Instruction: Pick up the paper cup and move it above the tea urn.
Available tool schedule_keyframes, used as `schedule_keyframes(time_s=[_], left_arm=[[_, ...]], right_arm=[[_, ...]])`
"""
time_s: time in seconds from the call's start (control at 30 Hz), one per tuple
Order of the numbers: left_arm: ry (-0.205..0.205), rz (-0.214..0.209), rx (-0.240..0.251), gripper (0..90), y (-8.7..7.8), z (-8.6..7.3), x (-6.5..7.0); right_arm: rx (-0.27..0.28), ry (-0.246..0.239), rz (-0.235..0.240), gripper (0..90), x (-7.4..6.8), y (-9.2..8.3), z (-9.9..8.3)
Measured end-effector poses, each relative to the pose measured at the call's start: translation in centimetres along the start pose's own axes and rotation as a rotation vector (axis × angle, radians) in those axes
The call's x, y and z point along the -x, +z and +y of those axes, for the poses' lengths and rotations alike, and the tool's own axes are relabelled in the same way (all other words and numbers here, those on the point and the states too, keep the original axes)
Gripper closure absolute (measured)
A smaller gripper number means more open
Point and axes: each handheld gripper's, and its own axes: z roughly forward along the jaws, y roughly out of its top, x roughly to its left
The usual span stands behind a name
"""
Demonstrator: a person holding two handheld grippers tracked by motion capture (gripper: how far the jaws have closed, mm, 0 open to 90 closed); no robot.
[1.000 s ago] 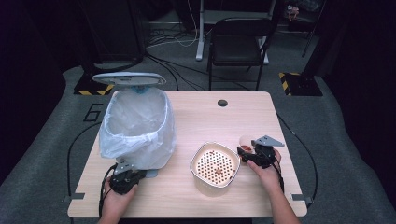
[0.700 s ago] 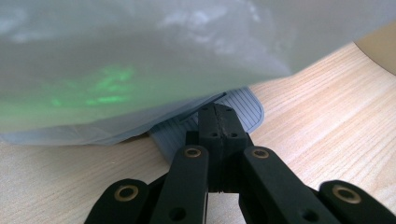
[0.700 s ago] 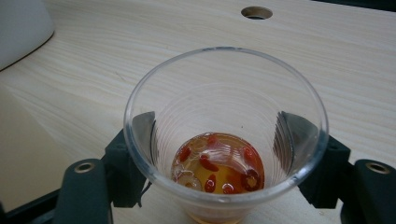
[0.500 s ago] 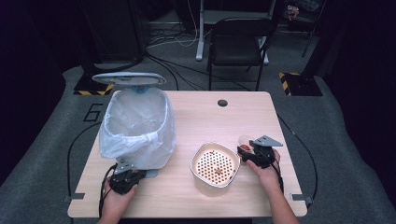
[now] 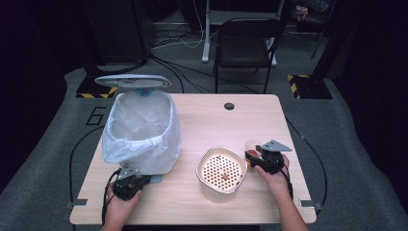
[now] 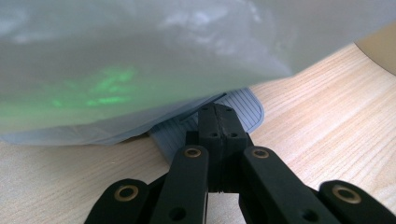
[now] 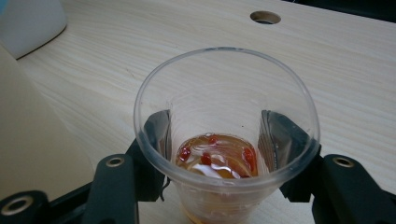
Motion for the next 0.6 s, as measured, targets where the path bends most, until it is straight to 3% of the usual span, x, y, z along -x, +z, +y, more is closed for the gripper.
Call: schedule_keyframes(time_s=[0.17, 0.37, 0.6], left_arm=[[0.0, -0.001, -0.001, 90.0, 0.0, 0.0, 0.0], [0.001, -0.001, 0.0, 90.0, 0.0, 0.0, 0.0], [-0.001, -0.001, 0.0, 90.0, 0.0, 0.0, 0.0]], right_arm=[[0.007, -0.009, 0.0, 44.1, 0.1, -0.6, 0.5], [0.0, -0.063, 0.02, 44.1, -0.3, -1.8, 1.9], [0.009, -0.051, 0.022, 44.5, -0.5, -2.4, 3.0]])
